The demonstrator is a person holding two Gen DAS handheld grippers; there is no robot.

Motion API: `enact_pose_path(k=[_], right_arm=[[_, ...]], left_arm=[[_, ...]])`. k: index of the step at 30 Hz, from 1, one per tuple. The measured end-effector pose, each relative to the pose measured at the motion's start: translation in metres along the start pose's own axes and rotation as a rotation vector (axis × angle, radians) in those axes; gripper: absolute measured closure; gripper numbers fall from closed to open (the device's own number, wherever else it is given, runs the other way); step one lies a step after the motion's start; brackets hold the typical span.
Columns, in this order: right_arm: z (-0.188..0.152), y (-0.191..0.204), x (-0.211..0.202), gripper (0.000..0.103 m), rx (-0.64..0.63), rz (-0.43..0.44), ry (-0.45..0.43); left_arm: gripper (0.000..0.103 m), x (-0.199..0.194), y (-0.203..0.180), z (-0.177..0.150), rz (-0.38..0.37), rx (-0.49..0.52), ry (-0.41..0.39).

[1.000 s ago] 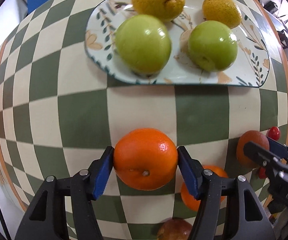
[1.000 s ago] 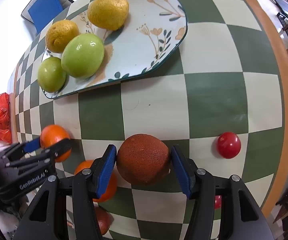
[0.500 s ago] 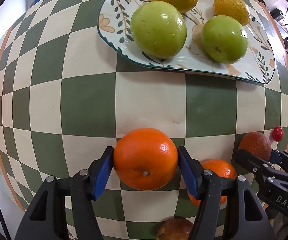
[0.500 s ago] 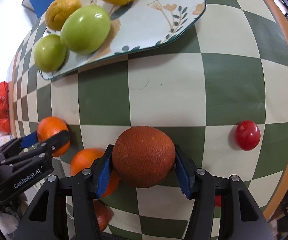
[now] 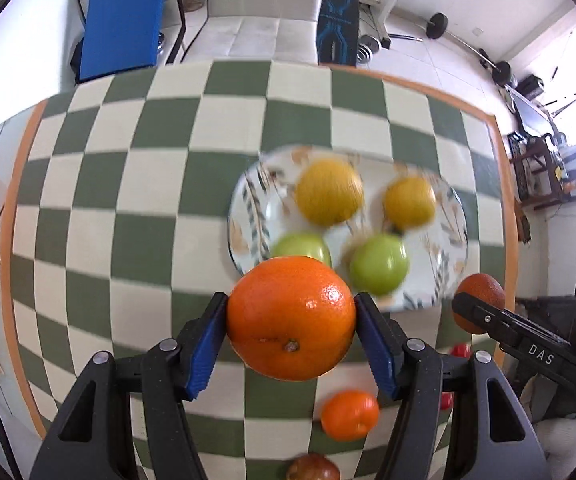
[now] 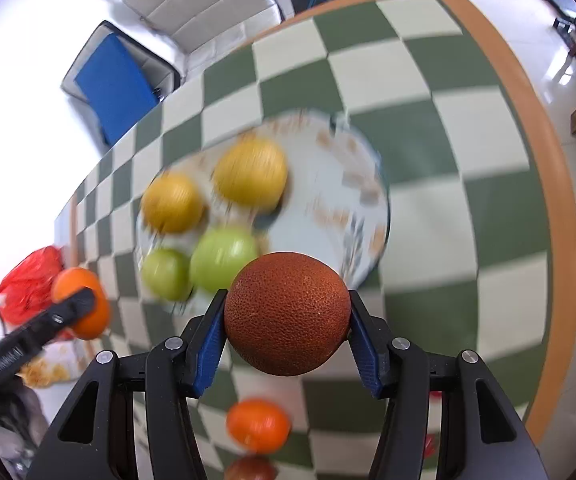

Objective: Organize fruits
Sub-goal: 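Place the brown fruit and the tangerine on the plate and open both grippers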

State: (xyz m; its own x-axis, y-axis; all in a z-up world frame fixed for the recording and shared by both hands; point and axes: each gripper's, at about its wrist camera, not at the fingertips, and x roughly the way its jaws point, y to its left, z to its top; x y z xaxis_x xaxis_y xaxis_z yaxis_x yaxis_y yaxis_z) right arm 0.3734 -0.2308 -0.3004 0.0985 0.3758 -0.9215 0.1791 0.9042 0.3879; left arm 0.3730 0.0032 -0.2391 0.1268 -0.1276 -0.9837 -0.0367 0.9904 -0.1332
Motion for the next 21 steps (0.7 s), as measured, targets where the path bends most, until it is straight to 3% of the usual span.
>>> enact_pose_path(k=[4,8,17,18,19,20,21], right_arm=[[0.039,-0.007,0.016,0.044,-0.015,-0.059,0.023],[0.049,-0.006,0.029,0.044,-0.031,-0.090,0.046],[0.047,-0.014,0.039,0.044,-0.021,-0.099,0.082],[0.047,-0.013,0.041,0.043,-0.017,-0.098,0.085],[0.046,-0.014,0.040,0.041,-0.015,-0.102,0.083],[0.047,-0.014,0.040,0.034,-0.015,-0.101,0.078],[0.046,-0.014,0.038,0.029,-0.014,-0.096,0.075]], left_arm=[[0.042,0.022,0.010,0.041,0.024,-0.027,0.036],[0.042,0.058,0.018,0.067,0.010,-0.059,0.124],[0.040,0.085,0.028,0.082,0.041,-0.077,0.193],[0.037,0.084,0.029,0.082,0.037,-0.080,0.188],[0.026,0.082,0.030,0.082,0.038,-0.082,0.193],[0.015,0.079,0.030,0.082,0.040,-0.080,0.183],[0.012,0.076,0.031,0.082,0.036,-0.079,0.173]])
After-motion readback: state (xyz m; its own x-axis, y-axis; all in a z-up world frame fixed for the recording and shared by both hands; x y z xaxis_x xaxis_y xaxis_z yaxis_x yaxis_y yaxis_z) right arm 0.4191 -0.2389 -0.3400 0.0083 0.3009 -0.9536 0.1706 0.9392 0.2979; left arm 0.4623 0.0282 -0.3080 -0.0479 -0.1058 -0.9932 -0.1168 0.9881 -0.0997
